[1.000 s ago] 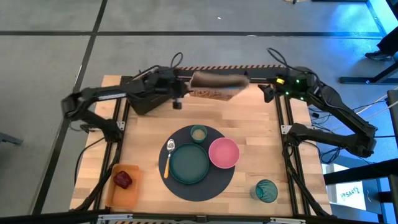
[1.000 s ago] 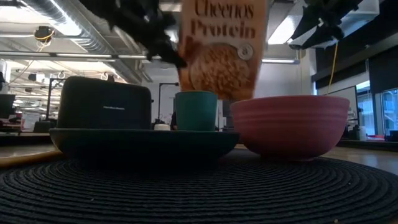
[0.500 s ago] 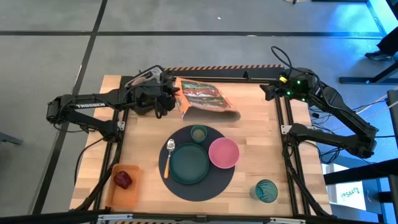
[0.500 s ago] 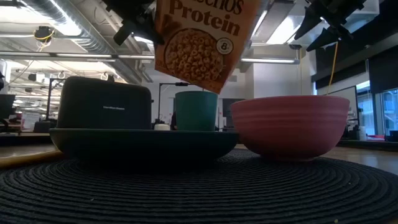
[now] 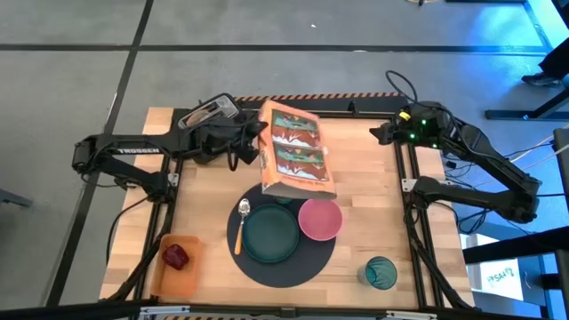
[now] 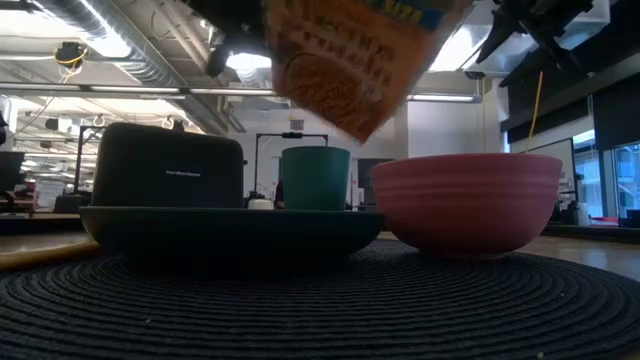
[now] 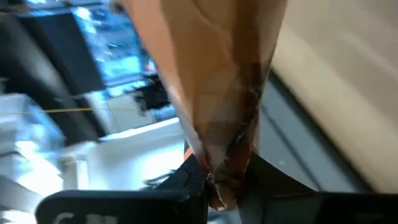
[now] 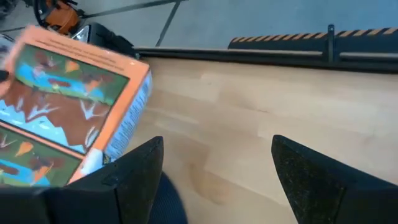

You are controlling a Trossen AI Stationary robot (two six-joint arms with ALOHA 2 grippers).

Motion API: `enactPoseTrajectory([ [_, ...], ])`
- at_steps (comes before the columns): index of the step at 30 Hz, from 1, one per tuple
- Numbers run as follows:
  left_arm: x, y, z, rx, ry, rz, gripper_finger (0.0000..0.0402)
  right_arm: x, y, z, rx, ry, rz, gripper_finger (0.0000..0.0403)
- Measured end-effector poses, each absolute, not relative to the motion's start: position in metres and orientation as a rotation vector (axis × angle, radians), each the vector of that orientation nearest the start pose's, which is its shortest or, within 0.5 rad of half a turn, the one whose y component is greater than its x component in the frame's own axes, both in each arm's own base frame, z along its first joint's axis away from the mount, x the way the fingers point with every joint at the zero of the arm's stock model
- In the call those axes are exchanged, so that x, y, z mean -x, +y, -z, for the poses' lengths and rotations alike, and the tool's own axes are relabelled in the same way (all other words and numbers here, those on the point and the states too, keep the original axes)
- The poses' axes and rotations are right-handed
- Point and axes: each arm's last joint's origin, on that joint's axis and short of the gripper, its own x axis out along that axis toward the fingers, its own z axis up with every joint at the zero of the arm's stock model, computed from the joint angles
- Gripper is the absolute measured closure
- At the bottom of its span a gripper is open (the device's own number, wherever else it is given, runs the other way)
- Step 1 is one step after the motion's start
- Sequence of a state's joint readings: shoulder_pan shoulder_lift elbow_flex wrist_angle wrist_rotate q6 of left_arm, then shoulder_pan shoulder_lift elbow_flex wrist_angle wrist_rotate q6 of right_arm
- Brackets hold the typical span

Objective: Arrange a breakfast setting
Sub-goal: Pour the cereal from the cereal box into the pink bowl

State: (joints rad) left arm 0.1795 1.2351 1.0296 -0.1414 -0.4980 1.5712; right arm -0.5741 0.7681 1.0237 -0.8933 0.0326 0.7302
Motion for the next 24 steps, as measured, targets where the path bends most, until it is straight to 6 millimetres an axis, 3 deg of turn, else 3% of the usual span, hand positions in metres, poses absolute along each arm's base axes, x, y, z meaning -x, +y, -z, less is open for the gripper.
enactPoseTrajectory([
  [7, -0.277, 0.064, -0.327, -1.750, 0.822, -0.211, 0.0358, -0.117, -0.057, -0.349, -0.860, 0.387, 0.782, 0.0114],
  [24, -0.307, 0.052, -0.307, -1.914, 0.818, -0.146, 0.0358, -0.122, -0.040, -0.345, -0.846, 0.417, 0.805, 0.0114],
])
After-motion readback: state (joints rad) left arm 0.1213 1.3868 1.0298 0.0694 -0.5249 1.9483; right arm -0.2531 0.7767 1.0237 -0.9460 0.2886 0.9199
